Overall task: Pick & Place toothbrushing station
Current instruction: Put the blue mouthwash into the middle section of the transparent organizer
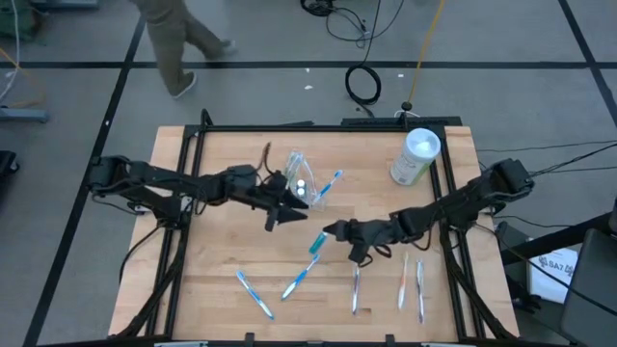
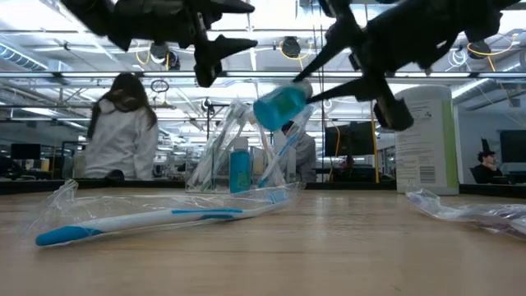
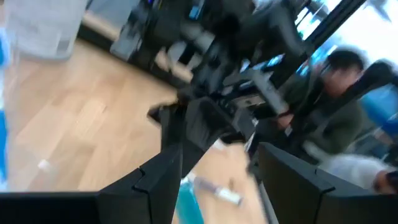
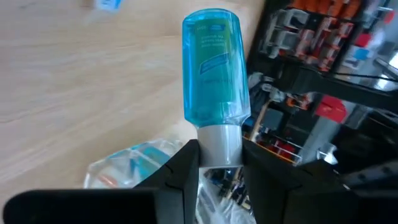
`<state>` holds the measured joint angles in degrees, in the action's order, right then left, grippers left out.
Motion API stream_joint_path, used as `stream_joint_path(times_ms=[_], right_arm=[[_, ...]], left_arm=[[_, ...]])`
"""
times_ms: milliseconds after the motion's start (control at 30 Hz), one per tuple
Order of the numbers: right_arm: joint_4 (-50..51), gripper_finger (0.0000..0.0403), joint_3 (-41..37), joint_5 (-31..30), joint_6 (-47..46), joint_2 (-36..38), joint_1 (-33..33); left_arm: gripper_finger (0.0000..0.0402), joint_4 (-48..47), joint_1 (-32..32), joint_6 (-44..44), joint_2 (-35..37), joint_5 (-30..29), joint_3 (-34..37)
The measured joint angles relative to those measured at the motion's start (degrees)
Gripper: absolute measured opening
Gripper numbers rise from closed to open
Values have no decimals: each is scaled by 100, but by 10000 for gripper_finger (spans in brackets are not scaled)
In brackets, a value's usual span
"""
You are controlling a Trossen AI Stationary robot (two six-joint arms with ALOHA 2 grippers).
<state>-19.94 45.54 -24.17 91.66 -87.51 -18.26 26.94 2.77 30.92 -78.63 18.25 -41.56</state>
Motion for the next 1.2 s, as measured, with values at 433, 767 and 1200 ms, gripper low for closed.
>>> stream_joint_path(times_ms=[433,767,1200], right_arm=[[-317,97,219,-8,-885,-725,218],[-852,99,215,-430,-1472,-817,285],[-641,100,212,-268,-1950,-822,286]], left_arm=[[214,-3007,-706,-249,-96,-1627,-829],[214,-2530,-1004,-46,-695,-1881,-827],[214,-1784,-842,130,-1357,-1813,-826]])
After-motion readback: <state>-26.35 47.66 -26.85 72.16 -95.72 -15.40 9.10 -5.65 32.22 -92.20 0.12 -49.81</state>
